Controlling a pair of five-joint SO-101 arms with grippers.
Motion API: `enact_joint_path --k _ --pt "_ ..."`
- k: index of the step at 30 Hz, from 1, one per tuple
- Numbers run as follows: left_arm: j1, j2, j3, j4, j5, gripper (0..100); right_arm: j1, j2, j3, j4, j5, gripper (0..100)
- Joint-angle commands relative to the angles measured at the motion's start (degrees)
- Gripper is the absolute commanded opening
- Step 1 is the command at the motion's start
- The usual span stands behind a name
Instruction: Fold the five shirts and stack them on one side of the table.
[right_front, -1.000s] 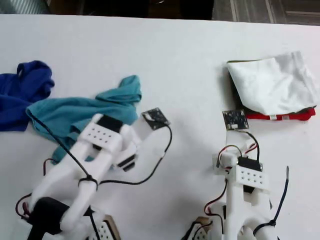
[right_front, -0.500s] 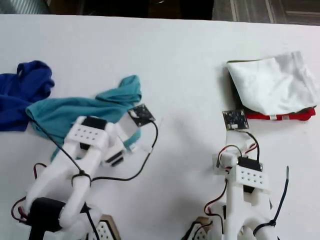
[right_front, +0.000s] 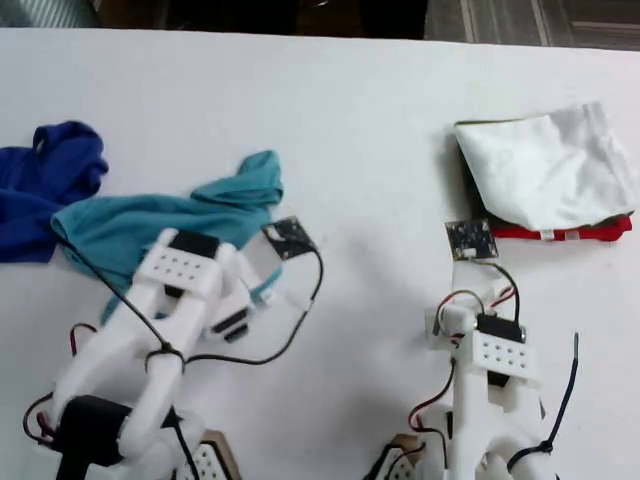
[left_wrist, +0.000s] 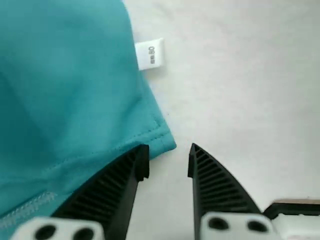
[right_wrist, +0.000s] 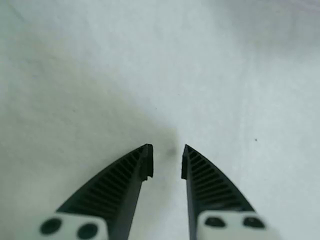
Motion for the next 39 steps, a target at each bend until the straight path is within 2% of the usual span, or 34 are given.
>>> enact_joint_path --k 1,11,19,35,39 --pt "0.44 -0.26 -1.98 -0.44 -0.26 15 0.40 -0.22 -0.35 -0.75 -0.18 9.8" --pt "0.44 -0.18 -1.54 -3.87 0.44 15 0.40 -0.22 -0.35 -0.75 -0.18 9.8" --pt "0.44 -0.18 4.53 -9.67 2.73 15 0.40 -0.22 -0.35 -0.75 -0.18 9.8" --pt "0.44 -0.09 5.49 -9.67 2.73 15 0.40 -0.22 -0.35 -0.75 -0.18 9.8" --pt "0.44 4.31 3.65 -10.02 2.81 15 0.40 -0.22 -0.35 -0.75 -0.18 9.8"
